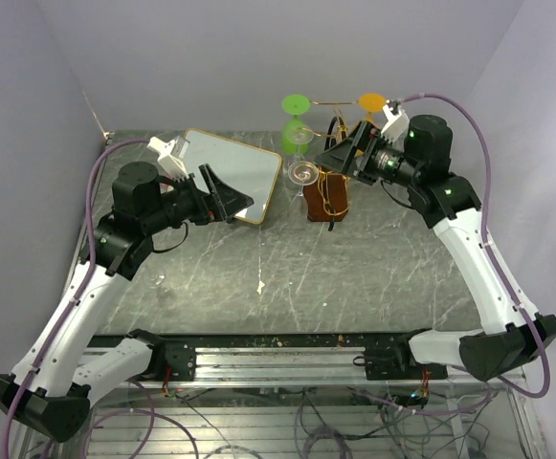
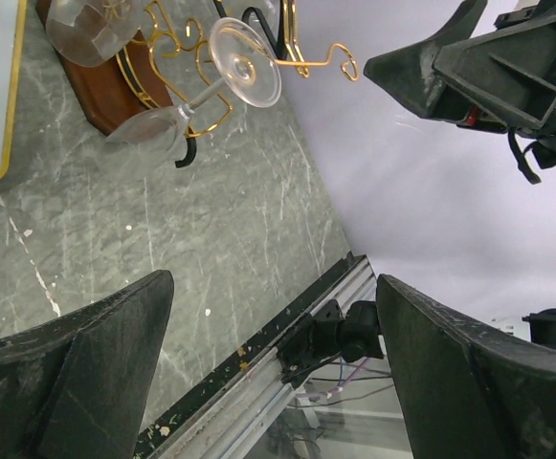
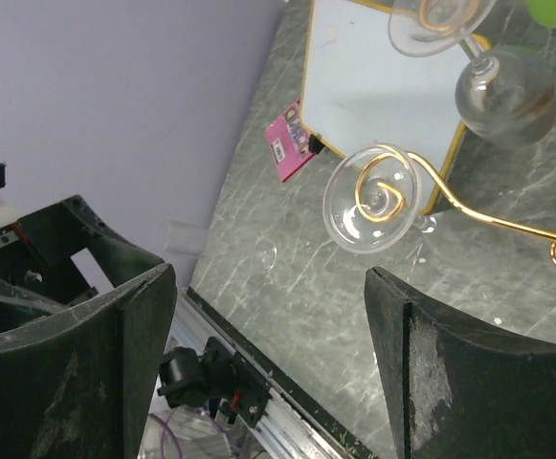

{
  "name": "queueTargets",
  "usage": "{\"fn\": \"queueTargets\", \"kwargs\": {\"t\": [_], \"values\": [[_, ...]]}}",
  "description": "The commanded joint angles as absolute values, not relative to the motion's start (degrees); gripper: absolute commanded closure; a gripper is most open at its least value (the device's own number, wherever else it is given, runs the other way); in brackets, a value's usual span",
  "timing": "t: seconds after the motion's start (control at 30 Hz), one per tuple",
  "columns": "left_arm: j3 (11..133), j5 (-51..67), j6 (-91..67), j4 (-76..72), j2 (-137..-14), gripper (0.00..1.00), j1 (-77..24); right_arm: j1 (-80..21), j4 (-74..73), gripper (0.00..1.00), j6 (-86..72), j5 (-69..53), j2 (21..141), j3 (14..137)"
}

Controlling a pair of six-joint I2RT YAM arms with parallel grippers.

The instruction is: Take the wine glass off the wine glass rack

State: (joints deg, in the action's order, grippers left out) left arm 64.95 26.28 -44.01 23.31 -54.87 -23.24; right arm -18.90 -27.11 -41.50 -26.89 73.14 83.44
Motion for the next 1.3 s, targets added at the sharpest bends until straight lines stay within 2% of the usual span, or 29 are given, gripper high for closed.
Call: {"fn": "queueTargets", "kwargs": {"t": [0.0,0.2,0.67,1.27], "values": [[64.1,24.0,-44.5,20.8,-54.5,0.03,-24.3,-20.4,-31.9,0.23,-38.2,-20.9,75.2,86.7],[64.1,23.5,-43.5,22.3,-55.0,0.03,-24.6,-21.9,-34.6,0.31,-36.1,-16.8,77.5,87.7],[64.5,22.6,-42.4,24.1,-54.7,0.02,-25.0,-23.0,-32.3,0.50,-36.5,-17.5,81.8,87.7],[66.0,22.3,-41.2,25.8,-55.2,0.02,-25.0,-23.4,-24.0,0.50,-51.6,-10.5,78.2,77.5]]}}
